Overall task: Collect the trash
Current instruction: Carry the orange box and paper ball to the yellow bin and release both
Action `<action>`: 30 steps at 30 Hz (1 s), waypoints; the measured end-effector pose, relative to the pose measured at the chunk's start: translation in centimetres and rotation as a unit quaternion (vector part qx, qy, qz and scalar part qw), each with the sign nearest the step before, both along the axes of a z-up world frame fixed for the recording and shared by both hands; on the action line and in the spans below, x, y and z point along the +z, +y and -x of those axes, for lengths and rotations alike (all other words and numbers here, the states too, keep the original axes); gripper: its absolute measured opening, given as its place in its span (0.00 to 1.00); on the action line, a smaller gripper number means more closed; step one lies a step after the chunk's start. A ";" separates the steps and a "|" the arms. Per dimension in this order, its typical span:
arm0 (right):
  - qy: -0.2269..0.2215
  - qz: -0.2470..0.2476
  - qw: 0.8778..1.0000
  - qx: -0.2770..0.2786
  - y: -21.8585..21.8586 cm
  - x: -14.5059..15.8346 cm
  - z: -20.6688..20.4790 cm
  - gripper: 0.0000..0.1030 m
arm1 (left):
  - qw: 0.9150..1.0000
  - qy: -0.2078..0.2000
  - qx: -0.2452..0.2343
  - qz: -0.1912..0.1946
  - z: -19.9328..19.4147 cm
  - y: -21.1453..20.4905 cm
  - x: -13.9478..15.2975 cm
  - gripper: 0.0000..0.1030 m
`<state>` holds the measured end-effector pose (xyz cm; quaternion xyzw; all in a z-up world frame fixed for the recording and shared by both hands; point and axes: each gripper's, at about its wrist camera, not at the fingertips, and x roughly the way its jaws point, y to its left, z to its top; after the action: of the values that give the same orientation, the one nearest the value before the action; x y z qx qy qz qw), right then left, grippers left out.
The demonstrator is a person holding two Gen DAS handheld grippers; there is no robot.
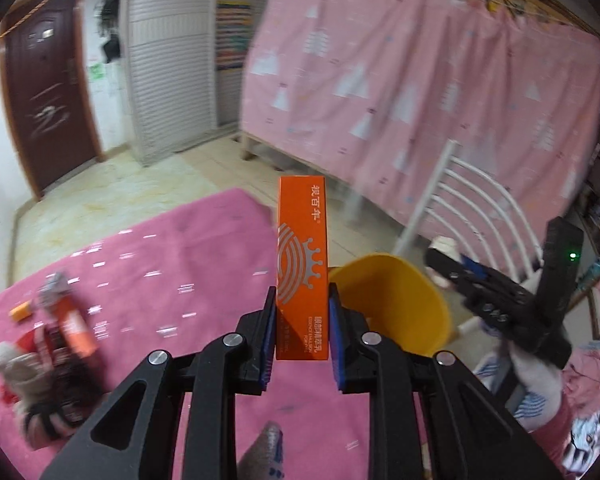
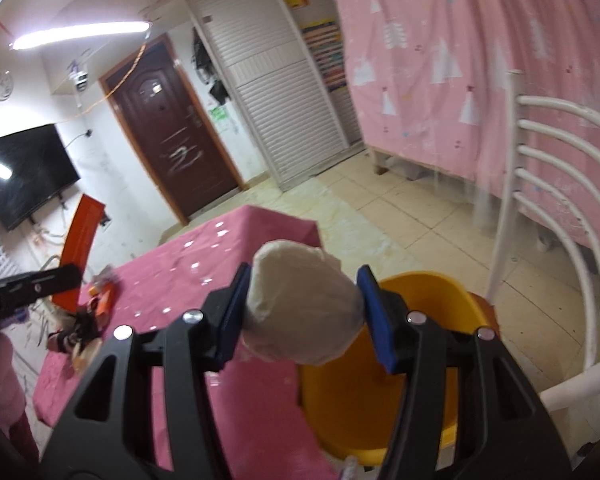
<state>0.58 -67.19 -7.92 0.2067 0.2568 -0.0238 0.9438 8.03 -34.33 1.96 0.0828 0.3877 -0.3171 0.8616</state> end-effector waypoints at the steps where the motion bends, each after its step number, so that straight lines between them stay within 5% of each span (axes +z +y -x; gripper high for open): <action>1: 0.001 0.001 1.000 -0.004 -0.3 -0.1 0.0 0.51 | 1.000 0.004 -0.008 0.000 0.1 -1.4 -0.4 0.14; 9: 0.007 -0.023 0.999 -0.028 -3.3 -1.7 -0.4 0.51 | 0.998 0.051 -0.038 0.000 -0.1 -8.1 -3.3 0.14; 12: 0.005 -0.027 0.999 -0.034 -3.6 -1.9 -0.2 0.68 | 0.997 0.062 -0.041 0.002 -0.9 -10.0 -3.7 0.15; 16: 0.002 -0.033 0.999 -0.043 -4.5 -2.0 0.1 0.68 | 0.996 0.076 -0.042 -0.002 -1.6 -12.1 -4.3 0.15; 30: -0.004 -0.027 0.999 -0.024 -2.9 -1.4 0.3 0.68 | 0.997 0.072 -0.033 0.008 -1.1 -9.9 -3.1 0.15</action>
<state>0.33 -70.04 -9.35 0.2386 0.2489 -0.0390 0.9379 9.08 -44.24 -1.15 0.0660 0.4430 -0.3534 0.8213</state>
